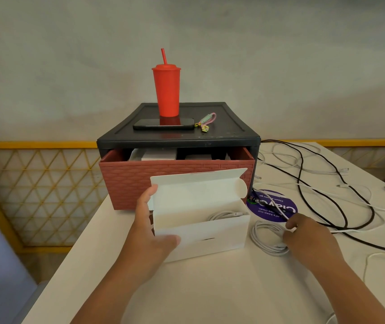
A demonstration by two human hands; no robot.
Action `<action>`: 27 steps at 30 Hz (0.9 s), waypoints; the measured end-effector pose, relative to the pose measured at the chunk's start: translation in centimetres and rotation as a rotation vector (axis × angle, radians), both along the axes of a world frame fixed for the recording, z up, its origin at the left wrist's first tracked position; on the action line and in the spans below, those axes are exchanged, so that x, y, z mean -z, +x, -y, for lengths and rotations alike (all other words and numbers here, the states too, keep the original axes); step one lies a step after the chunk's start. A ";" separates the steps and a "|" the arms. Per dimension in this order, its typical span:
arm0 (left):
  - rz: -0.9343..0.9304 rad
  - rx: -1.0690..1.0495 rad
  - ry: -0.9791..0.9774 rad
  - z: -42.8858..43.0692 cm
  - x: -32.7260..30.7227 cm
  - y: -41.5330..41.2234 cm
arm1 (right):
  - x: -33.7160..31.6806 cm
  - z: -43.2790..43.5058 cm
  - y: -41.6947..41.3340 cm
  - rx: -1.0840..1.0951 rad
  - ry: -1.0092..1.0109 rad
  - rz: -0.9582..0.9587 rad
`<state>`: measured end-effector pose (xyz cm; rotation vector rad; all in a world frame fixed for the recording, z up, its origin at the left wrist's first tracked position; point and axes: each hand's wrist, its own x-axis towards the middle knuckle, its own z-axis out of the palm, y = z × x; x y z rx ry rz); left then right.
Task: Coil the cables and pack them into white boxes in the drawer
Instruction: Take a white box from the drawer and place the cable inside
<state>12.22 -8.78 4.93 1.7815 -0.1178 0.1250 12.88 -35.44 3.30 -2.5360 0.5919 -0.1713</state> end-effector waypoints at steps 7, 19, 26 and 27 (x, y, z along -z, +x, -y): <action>0.007 -0.010 0.015 -0.1 0.2 0.1 | 0.3 0.1 0.4 -0.013 0.012 0.146; -0.025 0.008 -0.051 -0.2 0.3 0.4 | -3.5 -0.5 -1.3 0.088 0.322 0.725; -0.090 0.197 -0.027 1.1 0.7 -0.5 | -3.3 -3.8 -2.6 -0.255 0.263 0.906; -0.098 0.220 -0.020 1.3 0.8 -0.6 | -2.9 -4.0 -2.5 -0.316 0.200 0.914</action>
